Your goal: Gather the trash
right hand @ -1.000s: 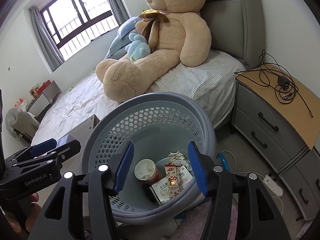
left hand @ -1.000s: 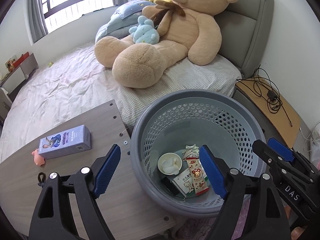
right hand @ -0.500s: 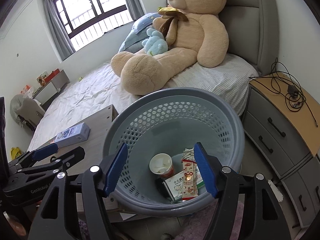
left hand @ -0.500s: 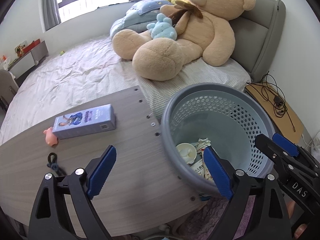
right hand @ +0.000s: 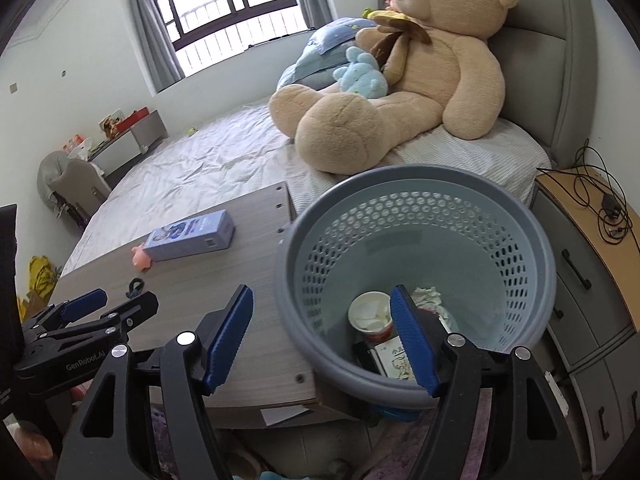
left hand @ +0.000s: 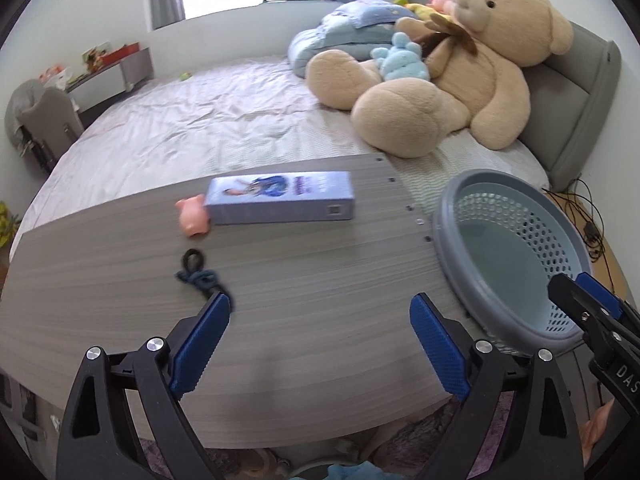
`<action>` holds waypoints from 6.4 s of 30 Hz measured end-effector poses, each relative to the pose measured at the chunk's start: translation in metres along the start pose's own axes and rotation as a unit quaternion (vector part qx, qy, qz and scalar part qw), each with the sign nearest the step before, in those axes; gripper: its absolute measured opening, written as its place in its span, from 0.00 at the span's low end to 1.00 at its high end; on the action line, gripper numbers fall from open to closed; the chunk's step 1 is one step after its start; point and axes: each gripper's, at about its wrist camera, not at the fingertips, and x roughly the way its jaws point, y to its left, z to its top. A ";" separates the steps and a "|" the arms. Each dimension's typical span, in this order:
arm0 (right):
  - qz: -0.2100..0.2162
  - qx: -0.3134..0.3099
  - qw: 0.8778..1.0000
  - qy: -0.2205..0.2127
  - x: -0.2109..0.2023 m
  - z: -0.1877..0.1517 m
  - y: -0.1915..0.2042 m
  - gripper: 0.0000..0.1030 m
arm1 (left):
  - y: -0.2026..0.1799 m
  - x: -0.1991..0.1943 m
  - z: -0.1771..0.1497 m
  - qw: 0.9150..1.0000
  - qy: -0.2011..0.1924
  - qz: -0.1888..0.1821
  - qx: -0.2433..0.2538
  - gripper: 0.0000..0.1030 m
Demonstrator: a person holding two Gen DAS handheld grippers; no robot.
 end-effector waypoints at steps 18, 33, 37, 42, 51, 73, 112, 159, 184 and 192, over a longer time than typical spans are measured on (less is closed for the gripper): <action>0.025 -0.056 0.998 0.004 -0.005 -0.019 0.059 0.67 | 0.119 -0.010 -0.031 0.990 0.002 0.085 -0.109 0.87; 0.053 -0.061 0.997 0.010 0.034 0.003 0.073 0.68 | 0.107 0.036 -0.013 0.992 0.014 0.060 -0.109 0.88; 0.055 -0.049 0.997 0.023 0.050 0.006 0.071 0.68 | 0.100 0.058 0.001 0.992 0.019 0.061 -0.107 0.88; 0.054 -0.042 0.997 0.033 0.068 0.014 0.068 0.68 | 0.096 0.081 0.007 0.992 0.033 0.057 -0.106 0.76; 0.053 -0.052 0.996 0.040 0.098 0.034 0.076 0.68 | 0.105 0.087 0.007 0.993 0.039 0.038 -0.109 0.19; 0.133 -0.344 0.925 0.091 0.181 0.088 0.176 0.77 | 0.186 0.068 0.042 0.987 0.001 0.071 -0.145 0.19; 0.226 -0.383 0.839 0.314 0.248 0.088 0.214 0.49 | 0.253 0.125 0.158 0.974 0.104 0.122 -0.159 0.19; 0.175 -0.030 0.984 0.029 0.052 0.039 0.054 0.48 | 0.120 0.121 0.060 0.991 0.035 0.060 -0.111 0.60; 0.140 0.008 0.990 0.009 0.030 0.034 0.009 0.48 | 0.060 0.057 0.058 0.998 -0.003 0.010 -0.064 0.32; 0.052 0.042 0.997 -0.025 -0.005 0.035 -0.057 0.48 | -0.038 0.021 0.067 0.996 -0.033 -0.078 0.018 0.32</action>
